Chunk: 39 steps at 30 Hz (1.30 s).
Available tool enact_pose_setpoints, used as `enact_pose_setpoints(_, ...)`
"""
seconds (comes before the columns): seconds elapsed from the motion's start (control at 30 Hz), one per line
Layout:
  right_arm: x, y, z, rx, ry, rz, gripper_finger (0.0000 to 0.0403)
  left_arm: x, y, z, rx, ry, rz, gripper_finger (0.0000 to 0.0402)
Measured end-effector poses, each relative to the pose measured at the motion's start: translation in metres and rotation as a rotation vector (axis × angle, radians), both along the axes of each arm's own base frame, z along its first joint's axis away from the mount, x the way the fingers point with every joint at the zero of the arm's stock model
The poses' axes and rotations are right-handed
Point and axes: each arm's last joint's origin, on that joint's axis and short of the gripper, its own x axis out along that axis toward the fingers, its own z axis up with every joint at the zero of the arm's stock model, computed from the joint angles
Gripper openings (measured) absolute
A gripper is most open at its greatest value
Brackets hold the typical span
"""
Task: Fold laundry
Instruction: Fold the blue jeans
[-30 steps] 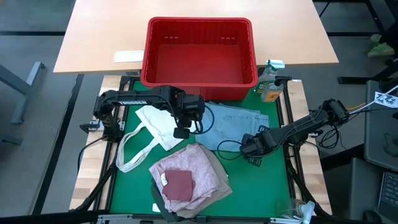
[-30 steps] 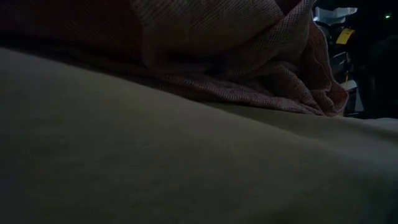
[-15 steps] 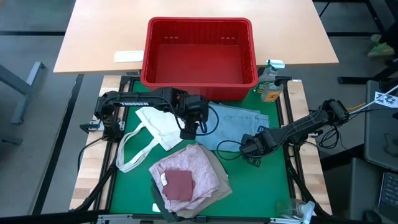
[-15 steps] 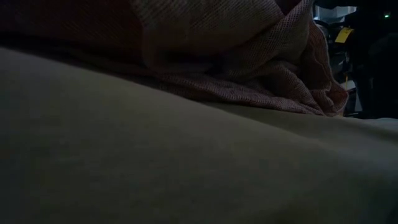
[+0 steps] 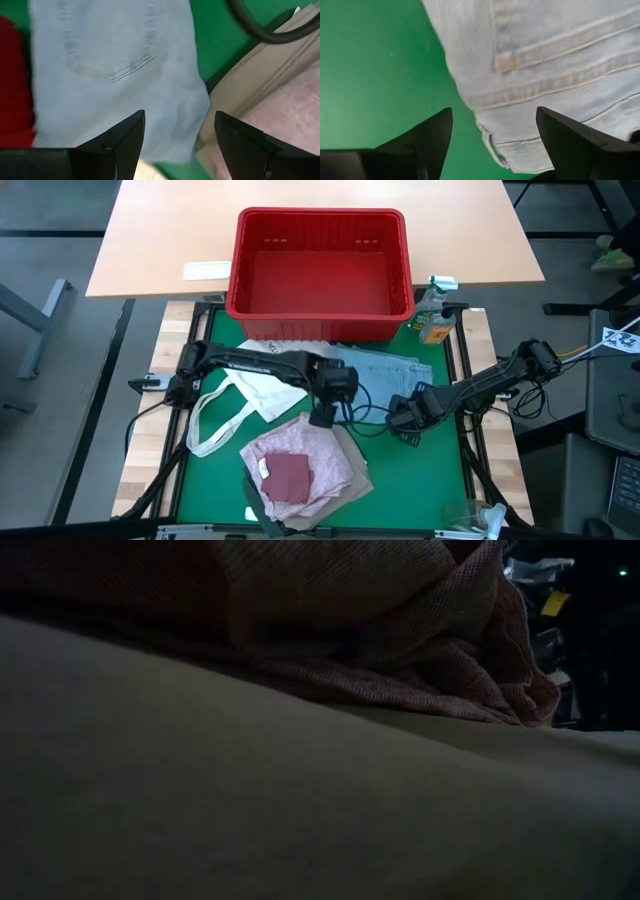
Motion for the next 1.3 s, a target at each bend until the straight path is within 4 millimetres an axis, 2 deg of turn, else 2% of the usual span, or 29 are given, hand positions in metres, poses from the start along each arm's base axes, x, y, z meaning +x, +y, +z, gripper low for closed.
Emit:
enact_pose_setpoints(0.33, -0.022, -0.007, -0.031, 0.005, 0.135, -0.008, 0.0292, 0.030, -0.025, -0.067, 0.010, 0.062, -0.051, 0.0233)
enact_pose_setpoints(0.6, -0.018, -0.006, -0.042, 0.033, 0.048, -0.007, 0.0292, 0.041, -0.021, -0.110, 0.118, 0.131, -0.008, 0.0233)
enact_pose_setpoints(1.0, -0.027, -0.010, -0.062, 0.011, 0.021, -0.004, 0.0292, 0.046, -0.010, -0.121, 0.155, 0.125, 0.030, 0.0231)
enact_pose_setpoints(1.3, -0.028, -0.011, -0.066, 0.014, 0.018, -0.004, 0.0291, 0.048, -0.009, -0.130, 0.163, 0.129, 0.032, 0.0182)
